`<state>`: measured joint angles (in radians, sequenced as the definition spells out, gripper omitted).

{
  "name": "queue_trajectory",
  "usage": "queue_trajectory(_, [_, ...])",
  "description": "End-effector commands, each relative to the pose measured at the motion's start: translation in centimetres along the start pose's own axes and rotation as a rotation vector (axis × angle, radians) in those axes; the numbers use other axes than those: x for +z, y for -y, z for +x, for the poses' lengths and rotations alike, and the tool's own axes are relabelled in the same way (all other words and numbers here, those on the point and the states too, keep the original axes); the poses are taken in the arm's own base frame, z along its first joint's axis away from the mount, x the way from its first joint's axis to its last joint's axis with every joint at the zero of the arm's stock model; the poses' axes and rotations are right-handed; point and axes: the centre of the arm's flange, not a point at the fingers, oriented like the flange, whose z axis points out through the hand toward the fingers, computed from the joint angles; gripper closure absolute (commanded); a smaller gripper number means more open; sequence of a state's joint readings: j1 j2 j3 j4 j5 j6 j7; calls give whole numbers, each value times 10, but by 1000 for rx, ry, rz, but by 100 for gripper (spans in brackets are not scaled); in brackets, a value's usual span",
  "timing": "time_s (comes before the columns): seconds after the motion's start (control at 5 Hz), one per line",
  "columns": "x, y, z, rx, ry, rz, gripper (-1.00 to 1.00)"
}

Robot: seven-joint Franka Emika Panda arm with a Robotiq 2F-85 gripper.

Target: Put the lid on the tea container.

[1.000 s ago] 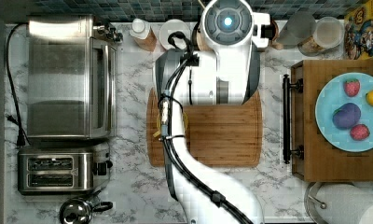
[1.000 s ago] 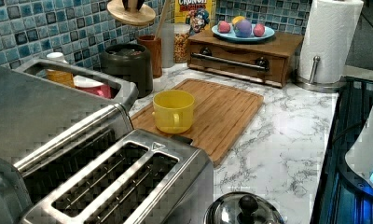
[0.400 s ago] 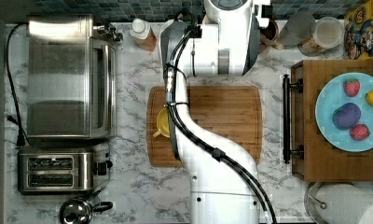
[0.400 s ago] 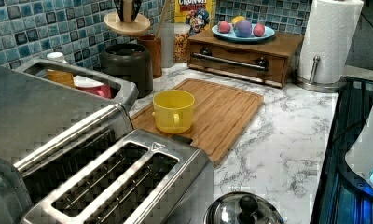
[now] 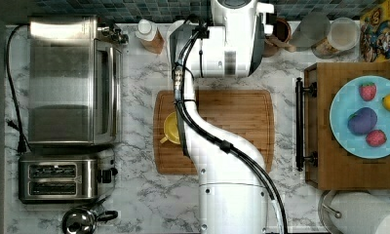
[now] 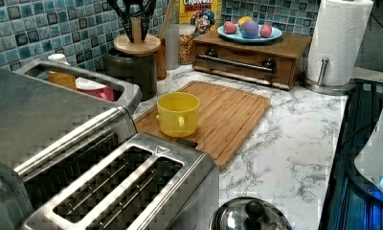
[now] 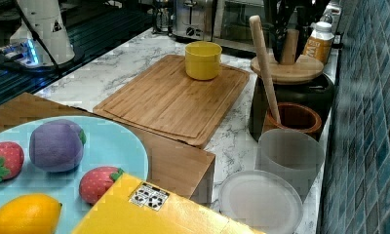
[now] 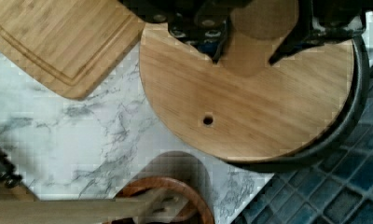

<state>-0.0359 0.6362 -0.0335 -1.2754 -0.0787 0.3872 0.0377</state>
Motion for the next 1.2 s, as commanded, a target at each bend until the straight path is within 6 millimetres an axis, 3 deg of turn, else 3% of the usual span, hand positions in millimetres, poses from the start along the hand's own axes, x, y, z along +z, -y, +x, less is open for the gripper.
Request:
queue_trajectory(0.2, [-156,13,5,39,-193,278,100])
queue_trajectory(1.2, [-103,21,9,35,-149,208,100])
